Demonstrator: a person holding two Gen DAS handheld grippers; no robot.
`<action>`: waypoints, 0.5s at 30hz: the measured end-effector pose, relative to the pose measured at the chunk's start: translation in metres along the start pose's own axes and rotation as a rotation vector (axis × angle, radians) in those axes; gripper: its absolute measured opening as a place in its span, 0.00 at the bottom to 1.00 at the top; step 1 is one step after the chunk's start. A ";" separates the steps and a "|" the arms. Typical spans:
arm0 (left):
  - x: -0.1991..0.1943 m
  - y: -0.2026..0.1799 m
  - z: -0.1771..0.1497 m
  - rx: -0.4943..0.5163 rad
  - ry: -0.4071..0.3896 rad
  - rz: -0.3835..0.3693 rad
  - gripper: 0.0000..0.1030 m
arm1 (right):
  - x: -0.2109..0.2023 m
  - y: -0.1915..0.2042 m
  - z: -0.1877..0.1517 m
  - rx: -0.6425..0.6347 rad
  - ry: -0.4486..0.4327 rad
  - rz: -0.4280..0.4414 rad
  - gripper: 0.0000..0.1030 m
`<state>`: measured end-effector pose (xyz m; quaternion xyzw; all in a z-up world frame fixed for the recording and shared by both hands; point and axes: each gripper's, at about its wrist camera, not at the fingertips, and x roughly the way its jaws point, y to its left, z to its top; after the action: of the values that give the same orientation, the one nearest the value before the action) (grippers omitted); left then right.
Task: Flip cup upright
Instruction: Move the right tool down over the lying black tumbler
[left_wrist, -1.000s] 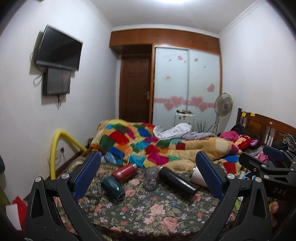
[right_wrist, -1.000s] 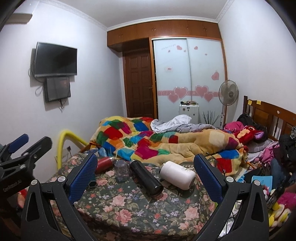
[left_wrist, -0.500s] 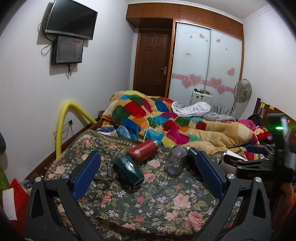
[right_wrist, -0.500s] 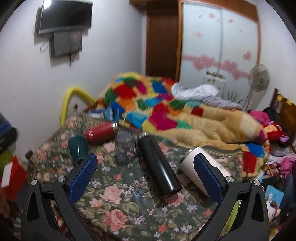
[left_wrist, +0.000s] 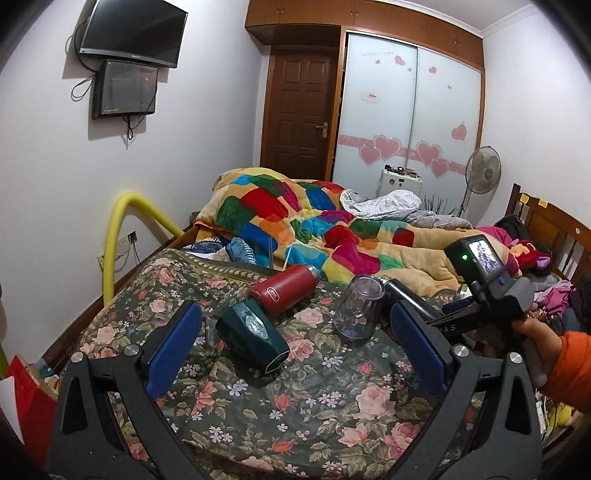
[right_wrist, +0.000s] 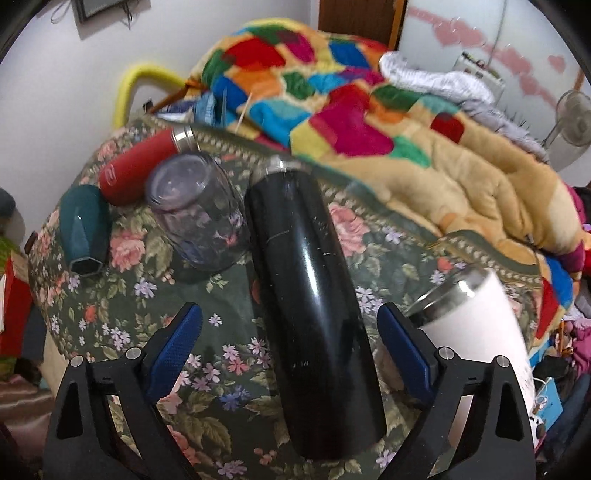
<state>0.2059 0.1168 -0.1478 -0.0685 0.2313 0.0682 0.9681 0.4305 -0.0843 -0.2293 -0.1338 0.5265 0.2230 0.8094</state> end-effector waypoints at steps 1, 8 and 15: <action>0.002 0.000 -0.001 -0.001 0.003 -0.002 1.00 | 0.003 -0.001 0.000 -0.006 0.015 0.005 0.89; 0.019 -0.003 -0.006 -0.005 0.037 -0.020 1.00 | 0.026 -0.002 0.008 -0.030 0.062 -0.011 0.87; 0.023 -0.007 -0.009 0.006 0.051 -0.035 0.97 | 0.038 0.007 0.011 -0.075 0.078 -0.047 0.85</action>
<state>0.2235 0.1103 -0.1657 -0.0712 0.2547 0.0489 0.9631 0.4491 -0.0654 -0.2597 -0.1849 0.5458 0.2178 0.7877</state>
